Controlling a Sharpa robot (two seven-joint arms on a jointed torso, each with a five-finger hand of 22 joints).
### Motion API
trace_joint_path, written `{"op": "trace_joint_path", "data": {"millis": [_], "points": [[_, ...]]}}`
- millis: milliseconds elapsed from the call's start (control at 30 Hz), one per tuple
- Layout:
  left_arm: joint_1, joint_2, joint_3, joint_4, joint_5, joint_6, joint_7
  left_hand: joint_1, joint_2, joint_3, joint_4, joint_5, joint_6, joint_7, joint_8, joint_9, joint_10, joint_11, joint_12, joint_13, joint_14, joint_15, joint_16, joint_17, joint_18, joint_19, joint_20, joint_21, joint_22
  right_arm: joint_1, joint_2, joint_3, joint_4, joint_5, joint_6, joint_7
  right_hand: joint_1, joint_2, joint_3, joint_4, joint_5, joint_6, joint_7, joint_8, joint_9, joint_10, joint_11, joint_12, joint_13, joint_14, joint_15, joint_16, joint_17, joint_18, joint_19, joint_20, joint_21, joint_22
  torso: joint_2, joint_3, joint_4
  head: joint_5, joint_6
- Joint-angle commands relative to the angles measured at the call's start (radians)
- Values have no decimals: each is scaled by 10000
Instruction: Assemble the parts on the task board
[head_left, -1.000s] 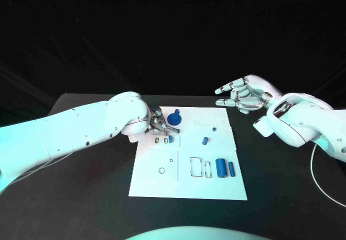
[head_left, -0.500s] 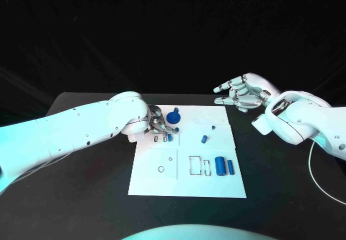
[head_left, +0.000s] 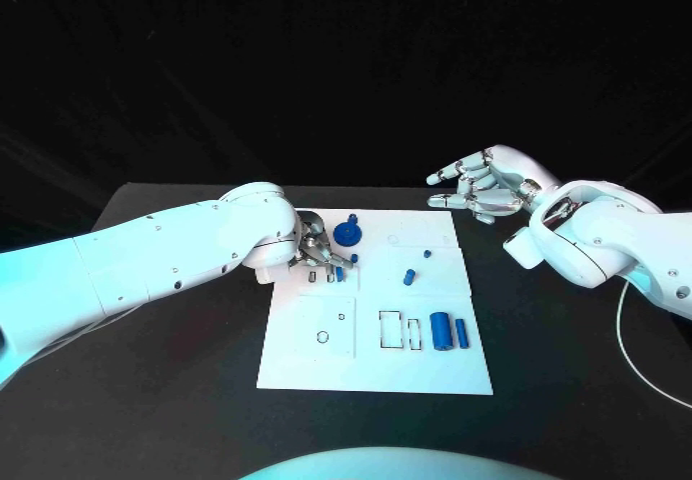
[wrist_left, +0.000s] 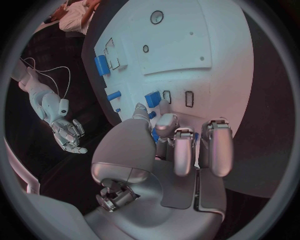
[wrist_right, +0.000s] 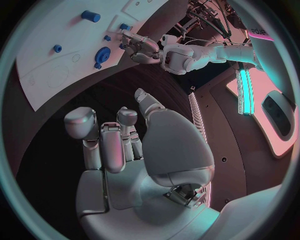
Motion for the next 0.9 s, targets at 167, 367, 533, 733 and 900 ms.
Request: {"op": "trace_joint_path", "data": {"millis": [167,367,533,733,900], "points": [[-2,59,1,34,-28,215,-12,199,35,-58,0,77,-71,-17,91,77,71,-12,26,21,1036,-56,24,2635,-185,612,-92,54,1479,-2,54,0,-20,-43,212,-64,-61,37,-71,12,59,72,-10,60,19,108,4,87,49,480,-96,21,120,134,55,-60,-5,67,3,-1,0,24,-60],[-2,87,1,43,-28,201,-11,299,76,-47,-10,116,-85,-24,120,145,74,-18,37,30,1036,-61,24,2635,-188,615,-96,63,1495,-4,92,-1,-54,-43,232,-69,-64,52,-80,20,85,89,-14,71,21,109,-1,85,37,484,-101,17,116,137,56,-65,-14,51,3,0,1,18,-42],[-1,91,1,44,-28,254,-11,327,83,-44,-15,125,-90,-24,126,162,73,-19,38,30,1036,-62,24,2635,-186,612,-97,57,1488,-5,115,-2,-71,-41,264,-82,-65,52,-81,21,85,90,-14,72,21,110,-1,85,37,484,-101,17,116,137,56,-65,-14,51,5,4,12,26,-58],[-1,88,-1,58,-27,274,-12,421,97,-36,-35,142,-103,-28,145,215,70,-22,37,28,1036,-64,24,2635,-183,607,-100,48,1481,-7,157,-3,-99,-42,334,-74,-79,60,-91,33,90,94,-14,75,21,103,-1,72,21,483,-102,6,102,139,55,-67,-20,39,6,0,8,44,-65],[-1,84,-3,62,-27,302,-14,442,99,-34,-39,145,-107,-29,148,226,66,-23,33,22,1036,-65,24,2635,-180,601,-100,37,1468,-11,186,-4,-121,-44,364,-73,-79,60,-91,33,90,94,-14,75,21,103,-1,72,21,483,-102,6,102,139,55,-67,-20,39,1,-3,6,40,-88]]}}
